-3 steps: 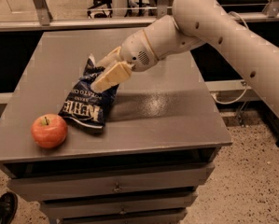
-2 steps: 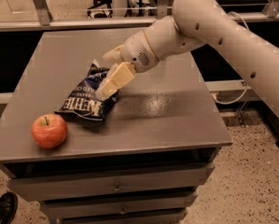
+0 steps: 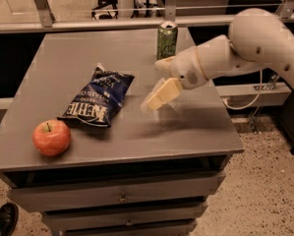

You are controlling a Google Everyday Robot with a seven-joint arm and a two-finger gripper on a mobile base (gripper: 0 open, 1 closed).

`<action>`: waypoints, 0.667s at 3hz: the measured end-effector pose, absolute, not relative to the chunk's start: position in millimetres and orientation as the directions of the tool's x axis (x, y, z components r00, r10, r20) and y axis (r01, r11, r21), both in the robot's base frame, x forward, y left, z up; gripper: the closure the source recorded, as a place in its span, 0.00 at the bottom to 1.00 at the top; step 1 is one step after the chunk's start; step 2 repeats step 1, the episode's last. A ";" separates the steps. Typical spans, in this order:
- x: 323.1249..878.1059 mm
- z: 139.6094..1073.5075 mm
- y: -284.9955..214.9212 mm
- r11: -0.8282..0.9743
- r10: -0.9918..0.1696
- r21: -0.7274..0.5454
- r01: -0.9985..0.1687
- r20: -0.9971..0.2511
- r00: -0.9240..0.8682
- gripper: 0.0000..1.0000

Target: Move blue chip bag near apple

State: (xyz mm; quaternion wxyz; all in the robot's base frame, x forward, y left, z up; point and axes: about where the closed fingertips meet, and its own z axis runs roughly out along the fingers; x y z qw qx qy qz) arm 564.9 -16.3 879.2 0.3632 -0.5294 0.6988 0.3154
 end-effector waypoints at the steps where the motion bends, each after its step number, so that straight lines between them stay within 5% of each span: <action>1: 565.0 864.7 -124.8 0.518 -0.458 0.029 -0.855 -0.835 -0.305 0.00; 2: 565.0 864.7 -124.8 0.518 -0.458 0.029 -0.855 -0.835 -0.305 0.00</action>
Offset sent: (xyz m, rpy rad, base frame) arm 0.0000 0.0000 0.0000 0.0000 0.0000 0.0000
